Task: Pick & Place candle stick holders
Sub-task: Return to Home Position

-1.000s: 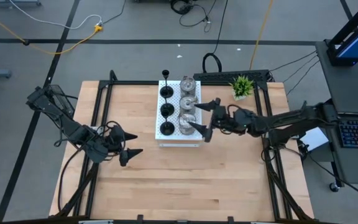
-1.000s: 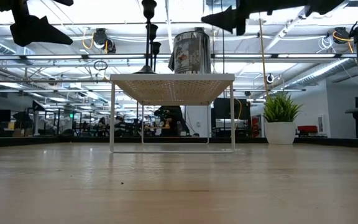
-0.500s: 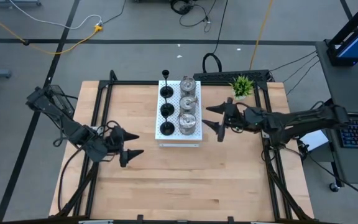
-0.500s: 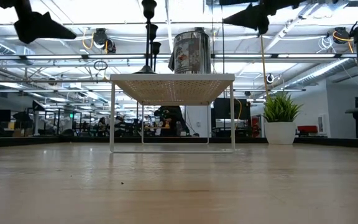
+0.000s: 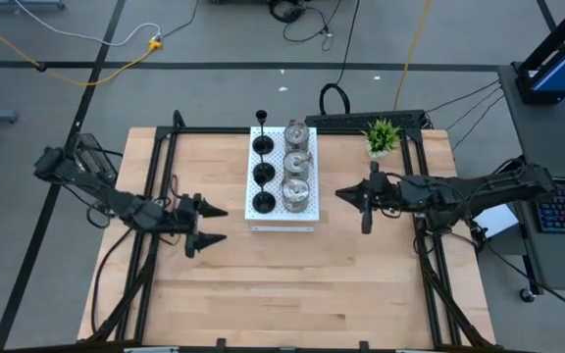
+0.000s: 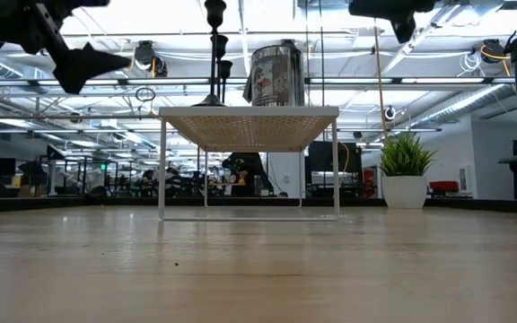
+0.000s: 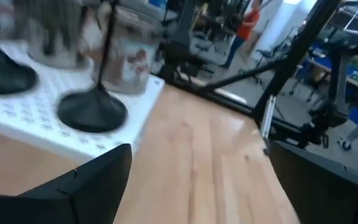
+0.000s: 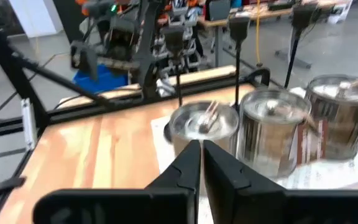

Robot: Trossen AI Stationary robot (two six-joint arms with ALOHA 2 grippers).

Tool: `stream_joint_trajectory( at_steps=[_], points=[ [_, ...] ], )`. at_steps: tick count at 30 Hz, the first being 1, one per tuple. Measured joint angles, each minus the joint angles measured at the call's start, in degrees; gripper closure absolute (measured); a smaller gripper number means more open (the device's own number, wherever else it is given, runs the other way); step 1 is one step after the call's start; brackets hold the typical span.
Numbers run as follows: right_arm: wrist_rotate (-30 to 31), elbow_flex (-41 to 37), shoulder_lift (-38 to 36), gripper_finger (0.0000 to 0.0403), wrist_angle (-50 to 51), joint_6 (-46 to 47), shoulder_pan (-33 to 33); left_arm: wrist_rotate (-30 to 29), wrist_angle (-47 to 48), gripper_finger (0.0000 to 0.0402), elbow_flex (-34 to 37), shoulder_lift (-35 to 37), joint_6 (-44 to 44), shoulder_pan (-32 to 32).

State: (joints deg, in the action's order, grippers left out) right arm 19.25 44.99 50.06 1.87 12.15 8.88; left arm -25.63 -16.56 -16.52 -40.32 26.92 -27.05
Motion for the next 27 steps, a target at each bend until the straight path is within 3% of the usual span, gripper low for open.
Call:
stream_joint_trajectory(
  at_steps=[5,10,16,27],
  points=[
    [0.2,0.0,-2.7,0.04,3.3,1.1,0.7,-0.2,7.8,0.0014,1.7,11.6,-2.6,2.4],
    [0.2,0.0,-4.3,0.0401,3.5,0.8,0.6,-0.5,12.4,0.0014,1.6,18.0,-4.5,3.6],
    [0.0,0.0,-5.0,0.0402,4.1,0.7,0.6,1.7,13.0,0.0014,1.6,19.0,-6.7,3.5],
    [-2.9,0.0,-7.8,0.0402,6.6,1.6,0.6,2.7,13.0,0.0014,1.6,18.8,-0.1,3.5]
  ],
)
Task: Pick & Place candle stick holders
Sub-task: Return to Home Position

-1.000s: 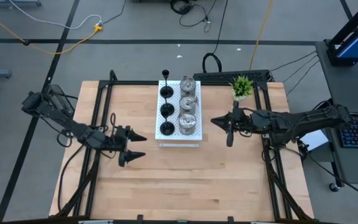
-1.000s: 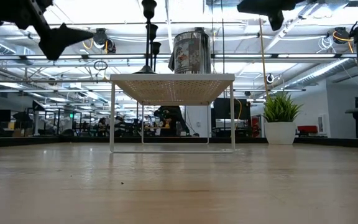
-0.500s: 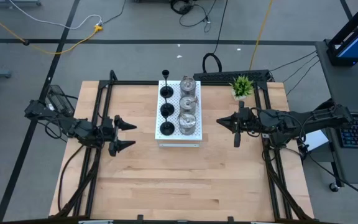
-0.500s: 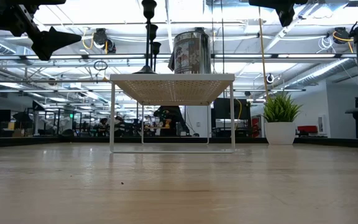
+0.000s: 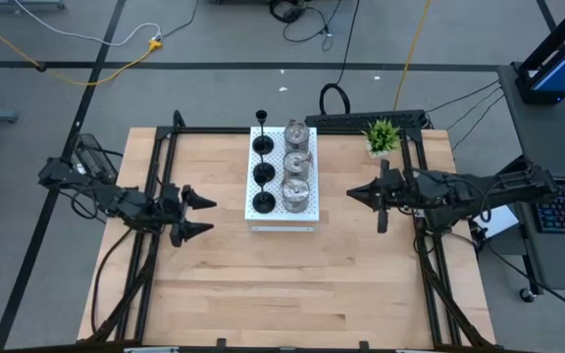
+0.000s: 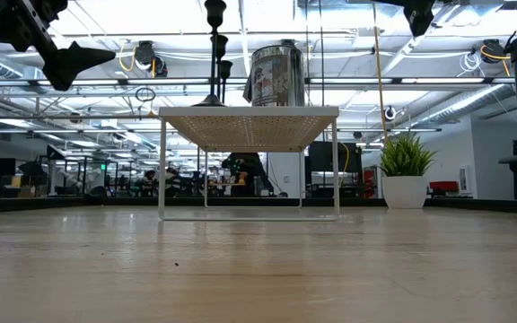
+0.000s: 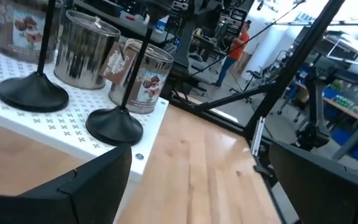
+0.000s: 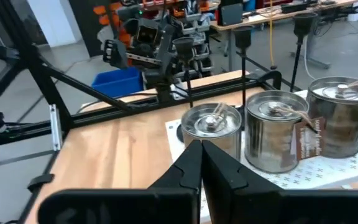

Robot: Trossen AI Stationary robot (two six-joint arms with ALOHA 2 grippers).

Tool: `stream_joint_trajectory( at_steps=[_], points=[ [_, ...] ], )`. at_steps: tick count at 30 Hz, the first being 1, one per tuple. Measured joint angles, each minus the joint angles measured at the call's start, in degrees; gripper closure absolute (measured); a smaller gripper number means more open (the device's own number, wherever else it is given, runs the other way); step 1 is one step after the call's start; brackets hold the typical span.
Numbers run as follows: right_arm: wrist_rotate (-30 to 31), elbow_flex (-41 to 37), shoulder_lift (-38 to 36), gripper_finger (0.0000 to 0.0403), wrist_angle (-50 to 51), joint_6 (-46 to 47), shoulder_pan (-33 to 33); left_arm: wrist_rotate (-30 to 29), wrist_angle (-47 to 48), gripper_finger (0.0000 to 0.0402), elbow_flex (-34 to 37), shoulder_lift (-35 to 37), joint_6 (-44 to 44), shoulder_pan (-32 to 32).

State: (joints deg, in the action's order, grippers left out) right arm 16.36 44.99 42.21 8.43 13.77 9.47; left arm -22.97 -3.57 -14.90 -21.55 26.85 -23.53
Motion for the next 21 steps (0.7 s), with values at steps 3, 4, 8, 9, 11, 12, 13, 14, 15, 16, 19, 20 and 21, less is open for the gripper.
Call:
stream_joint_trajectory(
  at_steps=[3,4,8,9,11,12,13,14,15,16,19,20,21],
  points=[
    [-0.2,0.0,-0.5,0.0403,0.6,0.7,0.0,-0.3,0.0,0.0014,0.0,-0.6,-0.1,0.0],
    [-0.2,0.0,-0.7,0.0403,0.8,0.6,0.0,-1.2,0.0,0.0014,0.0,-0.9,-0.9,0.0],
    [-0.1,0.0,-1.3,0.0403,4.1,0.1,0.0,-6.4,0.3,0.0021,0.0,-2.0,-4.0,0.0],
    [-0.1,0.0,-1.5,0.0403,5.4,0.2,0.0,-7.5,0.3,0.003,0.0,-2.1,-4.1,0.0],
    [-0.1,0.0,-2.1,0.0403,7.7,0.6,0.0,-8.9,0.3,0.006,0.0,-2.1,-4.5,0.0],
    [-0.1,-0.5,-2.5,0.0403,7.7,0.8,0.0,-9.2,0.3,0.0079,0.0,-1.9,-5.1,0.0],
    [-0.1,-1.4,-3.2,0.0403,6.8,0.9,0.0,-9.5,0.1,0.0102,0.0,-1.6,-6.0,0.0],
    [-0.1,-2.7,-4.1,0.0403,5.6,0.8,0.0,-9.6,0.0,0.0127,0.0,-1.5,-7.1,0.0],
    [-0.1,-4.1,-5.1,0.0403,4.5,0.6,0.0,-10.0,-0.2,0.0153,0.0,-1.2,-8.2,0.0],
    [-0.1,-5.7,-6.1,0.0403,3.1,0.4,0.0,-10.4,-0.3,0.0181,-0.1,-1.0,-9.4,0.0],
    [-0.1,-11.0,-9.9,0.0403,-0.2,0.1,0.0,-11.4,-0.4,0.0263,-0.1,-0.1,-12.1,0.0],
    [-0.1,-12.6,-11.5,0.0403,-0.9,0.0,0.0,-11.6,-0.3,0.0291,-0.1,0.3,-13.3,0.0],
    [-0.1,-14.0,-13.0,0.0403,-1.1,-0.1,0.0,-11.6,0.1,0.0317,-0.1,0.7,-14.5,0.0]
  ],
)
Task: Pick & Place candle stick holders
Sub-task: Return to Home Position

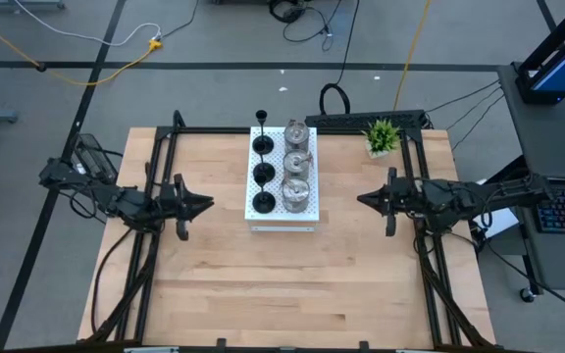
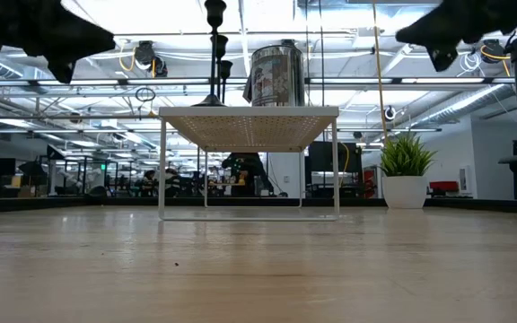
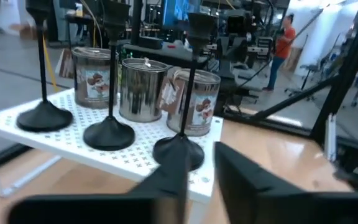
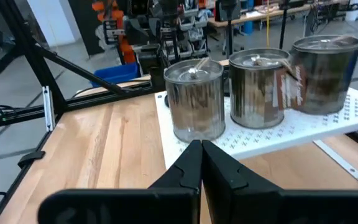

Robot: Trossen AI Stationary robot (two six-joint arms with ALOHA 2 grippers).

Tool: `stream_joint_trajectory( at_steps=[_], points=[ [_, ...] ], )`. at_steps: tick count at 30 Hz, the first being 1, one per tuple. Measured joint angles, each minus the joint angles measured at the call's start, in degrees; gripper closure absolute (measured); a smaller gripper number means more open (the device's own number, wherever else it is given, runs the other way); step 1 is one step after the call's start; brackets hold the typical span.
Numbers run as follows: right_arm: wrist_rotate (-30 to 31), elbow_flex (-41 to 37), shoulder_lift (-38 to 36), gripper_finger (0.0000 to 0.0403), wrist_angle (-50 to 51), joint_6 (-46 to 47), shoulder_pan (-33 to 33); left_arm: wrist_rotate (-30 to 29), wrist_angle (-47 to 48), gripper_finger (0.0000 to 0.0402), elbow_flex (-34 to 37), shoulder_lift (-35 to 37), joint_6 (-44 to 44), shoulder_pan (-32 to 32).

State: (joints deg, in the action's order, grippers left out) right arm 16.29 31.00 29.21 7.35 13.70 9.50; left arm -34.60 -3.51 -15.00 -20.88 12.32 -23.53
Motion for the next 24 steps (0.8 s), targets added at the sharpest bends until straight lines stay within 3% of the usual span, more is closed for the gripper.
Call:
stream_joint_trajectory(
  at_steps=[2,4,10,16,19,24],
  points=[
    [0.0,-2.6,-3.1,0.0403,-0.3,0.0,0.0,0.0,1.7,0.0368,0.0,1.1,-1.8,0.0],
    [-0.1,-4.6,-6.1,0.0403,-0.3,-0.8,0.0,0.0,4.0,0.0391,0.0,2.8,-1.6,0.0],
    [-0.1,-8.7,-14.9,0.0403,0.9,-7.3,0.0,-0.1,13.0,0.0394,0.0,11.0,1.2,0.0],
    [-0.5,-10.9,-22.2,0.0403,4.5,-6.5,0.0,1.5,18.9,0.0398,0.0,18.4,1.2,0.0],
    [-3.2,-13.6,-24.0,0.0403,3.6,-5.0,0.0,2.4,15.2,0.0398,2.2,18.4,1.3,0.6],
    [-6.5,-20.1,-24.1,0.0403,-3.0,-2.4,0.0,7.8,-0.2,0.0399,11.1,17.4,1.3,3.5]
  ],
)
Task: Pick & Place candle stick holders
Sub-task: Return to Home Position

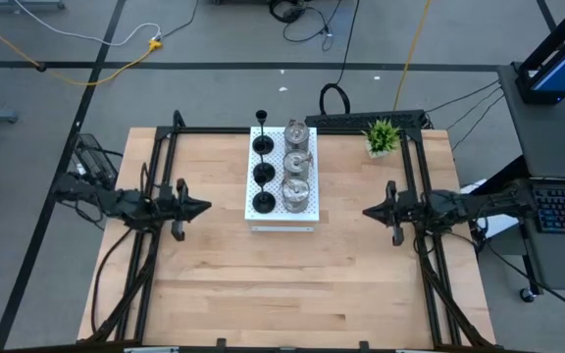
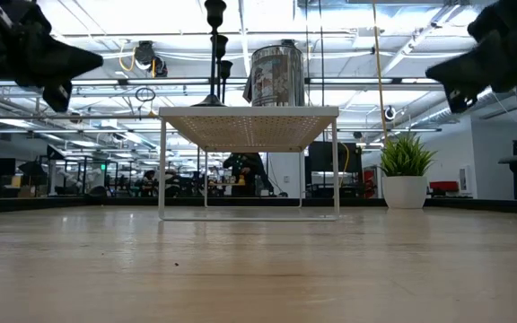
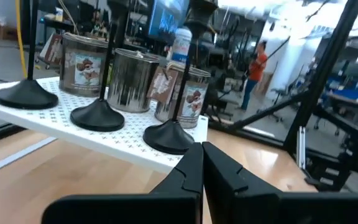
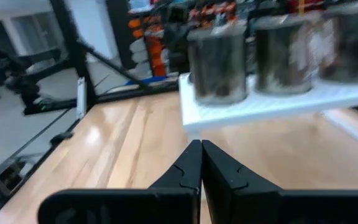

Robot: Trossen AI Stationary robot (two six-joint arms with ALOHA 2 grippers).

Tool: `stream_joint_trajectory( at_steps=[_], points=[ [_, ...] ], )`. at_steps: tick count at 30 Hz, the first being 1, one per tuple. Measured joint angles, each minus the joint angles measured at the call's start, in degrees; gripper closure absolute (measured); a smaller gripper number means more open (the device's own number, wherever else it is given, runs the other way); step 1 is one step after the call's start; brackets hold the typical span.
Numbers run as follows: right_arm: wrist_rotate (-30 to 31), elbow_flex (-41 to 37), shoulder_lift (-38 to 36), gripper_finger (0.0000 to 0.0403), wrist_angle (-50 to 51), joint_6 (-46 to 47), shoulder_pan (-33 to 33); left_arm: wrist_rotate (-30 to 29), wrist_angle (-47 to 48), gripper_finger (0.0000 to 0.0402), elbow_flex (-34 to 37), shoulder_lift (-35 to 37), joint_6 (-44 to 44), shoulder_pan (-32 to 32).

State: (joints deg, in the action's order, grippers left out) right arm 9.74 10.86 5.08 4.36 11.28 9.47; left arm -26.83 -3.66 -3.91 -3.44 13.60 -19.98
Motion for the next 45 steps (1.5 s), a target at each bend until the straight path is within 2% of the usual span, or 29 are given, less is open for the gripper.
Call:
stream_joint_trajectory(
  at_steps=[2,5,8,14,17,21,27,30,45],
  points=[
    [-0.9,-2.0,0.0,0.0403,-1.4,0.0,0.0,1.2,-3.7,0.0399,2.3,0.0,-0.1,1.7],
    [-0.9,-3.6,0.0,0.0403,-2.9,0.0,0.0,2.6,-4.5,0.04,2.7,0.0,-0.7,5.3],
    [-1.0,-3.7,0.0,0.0403,-2.9,0.0,0.0,7.7,-5.0,0.04,2.7,0.0,-1.8,9.9],
    [-1.1,-3.7,-0.4,0.0403,-2.2,-0.8,0.0,16.2,-0.8,0.04,2.7,0.1,1.1,19.9],
    [-2.3,-3.7,-1.2,0.0403,-1.1,-0.1,0.0,20.0,2.3,0.04,2.6,0.1,3.7,22.7],
    [-2.3,-3.5,-2.0,0.0403,1.5,1.7,0.0,20.9,3.0,0.04,2.5,0.1,4.0,23.2],
    [-1.1,-3.6,-2.4,0.0403,-0.9,-4.1,0.0,20.6,3.2,0.0397,2.5,0.1,2.1,22.4],
    [0.8,-3.6,-2.7,0.0403,0.4,-3.7,0.0,20.0,3.2,0.04,2.5,0.1,0.4,21.9],
    [0.8,-4.1,-2.7,0.0403,-0.1,-6.0,0.0,19.5,3.3,0.0395,2.6,-0.3,-5.8,19.8]
  ],
)
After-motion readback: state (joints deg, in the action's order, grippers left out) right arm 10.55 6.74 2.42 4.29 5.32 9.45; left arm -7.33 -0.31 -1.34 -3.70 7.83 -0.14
